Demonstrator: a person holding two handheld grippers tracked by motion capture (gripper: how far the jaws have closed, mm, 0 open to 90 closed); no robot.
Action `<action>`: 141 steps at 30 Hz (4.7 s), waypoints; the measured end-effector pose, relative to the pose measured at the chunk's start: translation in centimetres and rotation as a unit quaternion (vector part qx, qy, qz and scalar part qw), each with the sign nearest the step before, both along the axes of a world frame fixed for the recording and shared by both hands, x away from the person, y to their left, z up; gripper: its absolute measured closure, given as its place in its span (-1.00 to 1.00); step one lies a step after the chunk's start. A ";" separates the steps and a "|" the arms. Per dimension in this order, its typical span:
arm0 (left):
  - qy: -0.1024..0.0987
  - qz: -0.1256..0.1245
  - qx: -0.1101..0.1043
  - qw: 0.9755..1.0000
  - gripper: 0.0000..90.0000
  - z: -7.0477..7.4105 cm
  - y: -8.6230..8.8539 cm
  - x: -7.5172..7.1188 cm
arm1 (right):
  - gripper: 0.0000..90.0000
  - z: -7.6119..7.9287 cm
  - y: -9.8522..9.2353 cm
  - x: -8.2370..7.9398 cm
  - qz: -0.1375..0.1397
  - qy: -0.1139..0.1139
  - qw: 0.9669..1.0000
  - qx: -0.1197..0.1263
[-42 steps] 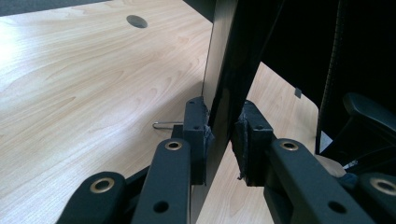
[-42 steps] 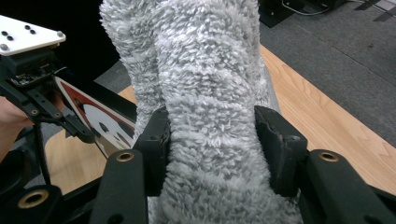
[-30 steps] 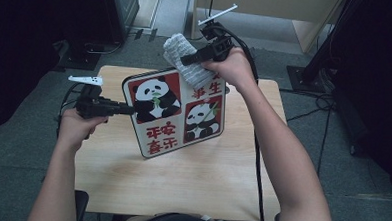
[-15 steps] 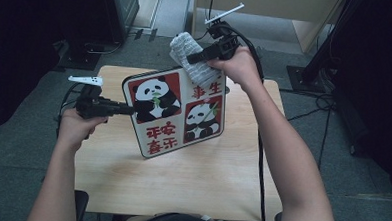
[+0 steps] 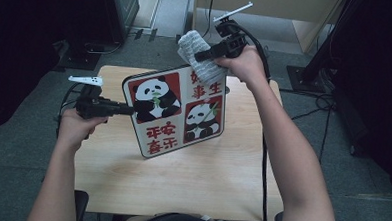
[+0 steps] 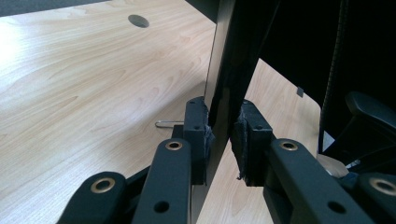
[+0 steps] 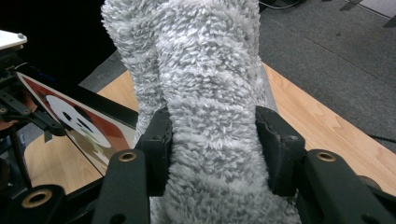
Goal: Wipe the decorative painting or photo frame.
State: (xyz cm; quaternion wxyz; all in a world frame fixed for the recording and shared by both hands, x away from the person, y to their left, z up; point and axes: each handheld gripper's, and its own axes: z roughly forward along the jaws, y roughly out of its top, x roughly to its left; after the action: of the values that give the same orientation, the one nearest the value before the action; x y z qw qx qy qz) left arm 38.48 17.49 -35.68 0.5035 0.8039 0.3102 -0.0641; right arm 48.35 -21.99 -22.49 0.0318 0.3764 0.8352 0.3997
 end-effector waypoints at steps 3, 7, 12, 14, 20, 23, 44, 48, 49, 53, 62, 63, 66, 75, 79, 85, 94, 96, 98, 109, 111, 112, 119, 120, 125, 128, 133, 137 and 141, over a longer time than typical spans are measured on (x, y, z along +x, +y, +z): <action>0.000 -0.001 0.000 1.000 0.71 0.0 0.0 0.0 | 0.21 0.1 -0.3 0.0 -0.004 0.000 1.000 -0.001; 0.000 0.000 0.001 1.000 0.71 0.0 0.0 0.0 | 0.22 0.2 -0.8 0.1 -0.010 -0.003 1.000 -0.007; -0.001 0.000 0.002 1.000 0.71 0.0 0.0 0.0 | 0.26 0.3 -1.6 0.3 -0.023 0.003 1.000 -0.008; 0.000 0.000 0.001 1.000 0.71 0.0 0.0 0.0 | 0.29 0.3 -1.8 0.3 -0.028 0.005 1.000 -0.006; 0.000 0.001 0.001 1.000 0.71 0.0 0.1 0.0 | 0.33 0.4 -2.7 0.4 -0.038 0.008 0.999 -0.007; 0.001 0.001 0.001 1.000 0.71 0.0 0.1 0.0 | 0.34 0.5 -3.1 0.5 -0.043 0.006 0.999 -0.011; 0.003 0.003 0.003 1.000 0.70 -0.1 0.2 0.1 | 0.52 0.5 -6.0 0.5 -0.074 0.015 0.997 -0.026; 0.002 0.003 0.003 1.000 0.70 -0.1 0.2 0.1 | 0.52 0.2 -6.7 0.6 -0.079 0.019 0.996 -0.027; 0.001 0.004 0.003 1.000 0.70 -0.1 0.2 0.1 | 0.52 0.1 -6.9 0.7 -0.081 0.021 0.996 -0.027; 0.002 0.003 0.003 1.000 0.70 -0.1 0.2 0.1 | 0.53 -0.4 -7.7 0.8 -0.087 0.030 0.996 -0.021; 0.003 0.003 0.001 1.000 0.69 -0.2 0.2 0.1 | 0.56 -1.6 -8.5 0.7 -0.095 0.034 0.994 -0.037; 0.003 0.003 0.001 1.000 0.69 -0.2 0.2 0.1 | 0.56 -1.7 -8.5 0.7 -0.095 0.034 0.994 -0.037; 0.003 0.003 0.002 1.000 0.69 -0.2 0.2 0.1 | 0.57 -2.3 -8.8 0.6 -0.095 0.039 0.994 -0.046; 0.003 0.001 0.000 1.000 0.69 -0.3 0.2 0.1 | 0.57 -3.9 -8.7 0.3 -0.088 0.043 0.993 -0.063; 0.003 0.001 0.000 1.000 0.69 -0.3 0.2 0.1 | 0.56 -4.3 -8.8 0.0 -0.089 0.041 0.993 -0.060; 0.003 0.000 0.001 1.000 0.69 -0.3 0.1 0.1 | 0.56 -4.9 -8.9 -0.3 -0.089 0.040 0.994 -0.057; 0.006 0.000 -0.001 1.000 0.69 -0.4 0.1 0.2 | 0.56 -5.8 -8.9 -0.8 -0.090 0.043 0.993 -0.061; 0.006 0.000 -0.001 1.000 0.69 -0.4 0.1 0.1 | 0.56 -6.0 -8.8 -0.9 -0.091 0.044 0.993 -0.063; 0.006 0.000 -0.001 1.000 0.69 -0.4 0.1 0.1 | 0.56 -6.3 -8.8 -1.0 -0.092 0.041 0.993 -0.064; 0.006 -0.001 -0.001 1.000 0.69 -0.4 0.1 0.1 | 0.56 -7.8 -8.8 -1.5 -0.098 0.045 0.992 -0.066; 0.006 -0.002 -0.001 1.000 0.69 -0.5 0.1 0.1 | 0.56 -8.2 -8.8 -1.7 -0.099 0.046 0.992 -0.064; 0.006 -0.002 -0.001 1.000 0.69 -0.5 0.1 0.1 | 0.56 -8.5 -8.8 -1.7 -0.100 0.047 0.992 -0.062; 0.007 -0.002 -0.002 1.000 0.69 -0.5 0.1 0.1 | 0.56 -10.1 -9.0 -2.2 -0.103 0.053 0.991 -0.060; 0.008 -0.002 -0.002 1.000 0.69 -0.5 0.1 0.1 | 0.56 -10.3 -9.0 -2.2 -0.104 0.052 0.991 -0.061; 0.007 -0.002 -0.001 1.000 0.69 -0.5 0.1 0.1 | 0.56 -10.9 -8.9 -2.5 -0.107 0.052 0.991 -0.064; 0.007 -0.003 -0.001 1.000 0.69 -0.5 0.1 0.1 | 0.56 -11.2 -8.9 -2.6 -0.110 0.051 0.991 -0.063; 0.008 -0.004 -0.001 1.000 0.69 -0.5 0.0 0.1 | 0.56 -11.9 -9.0 -2.9 -0.117 0.053 0.990 -0.057; 0.008 -0.005 0.000 1.000 0.69 -0.5 0.0 0.1 | 0.56 -12.6 -9.1 -3.2 -0.118 0.054 0.990 -0.056; 0.007 -0.005 0.000 1.000 0.69 -0.5 0.0 0.1 | 0.56 -13.4 -9.2 -3.4 -0.120 0.058 0.990 -0.054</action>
State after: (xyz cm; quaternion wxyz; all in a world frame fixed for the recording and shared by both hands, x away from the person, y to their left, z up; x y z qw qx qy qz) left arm 38.55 17.50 -36.20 0.5010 0.8047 0.3100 -0.0724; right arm 45.00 -31.18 -35.87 0.0516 0.4942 0.8048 0.3245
